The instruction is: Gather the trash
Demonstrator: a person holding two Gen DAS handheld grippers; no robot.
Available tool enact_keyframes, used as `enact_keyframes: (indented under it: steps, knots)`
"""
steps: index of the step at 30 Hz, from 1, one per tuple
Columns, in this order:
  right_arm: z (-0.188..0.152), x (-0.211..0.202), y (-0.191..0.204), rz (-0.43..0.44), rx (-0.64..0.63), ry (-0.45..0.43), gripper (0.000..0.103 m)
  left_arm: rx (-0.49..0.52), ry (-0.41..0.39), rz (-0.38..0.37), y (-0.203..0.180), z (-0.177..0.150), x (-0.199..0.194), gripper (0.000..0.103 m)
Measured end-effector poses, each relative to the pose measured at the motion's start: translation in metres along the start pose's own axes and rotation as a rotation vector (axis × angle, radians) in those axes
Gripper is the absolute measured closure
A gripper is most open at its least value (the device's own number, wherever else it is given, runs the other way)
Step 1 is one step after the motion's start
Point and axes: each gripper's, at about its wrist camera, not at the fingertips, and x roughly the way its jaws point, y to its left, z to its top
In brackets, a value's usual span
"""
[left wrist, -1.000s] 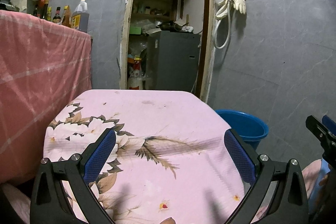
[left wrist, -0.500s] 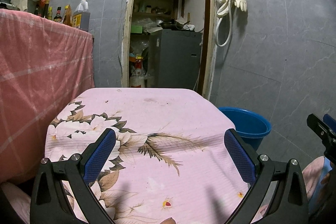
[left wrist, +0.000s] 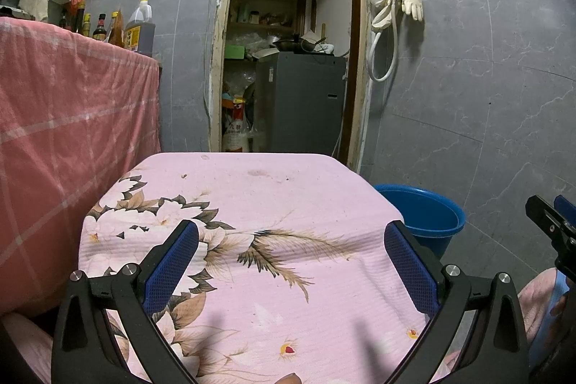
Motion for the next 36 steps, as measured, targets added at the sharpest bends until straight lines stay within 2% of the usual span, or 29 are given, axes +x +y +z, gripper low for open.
enact_keyframes:
  steps: [36]
  knots:
    - [-0.0003, 0.0001, -0.0005, 0.0, 0.001, -0.001, 0.0, 0.006, -0.002, 0.0, 0.0016, 0.0014, -0.0026, 0.002]
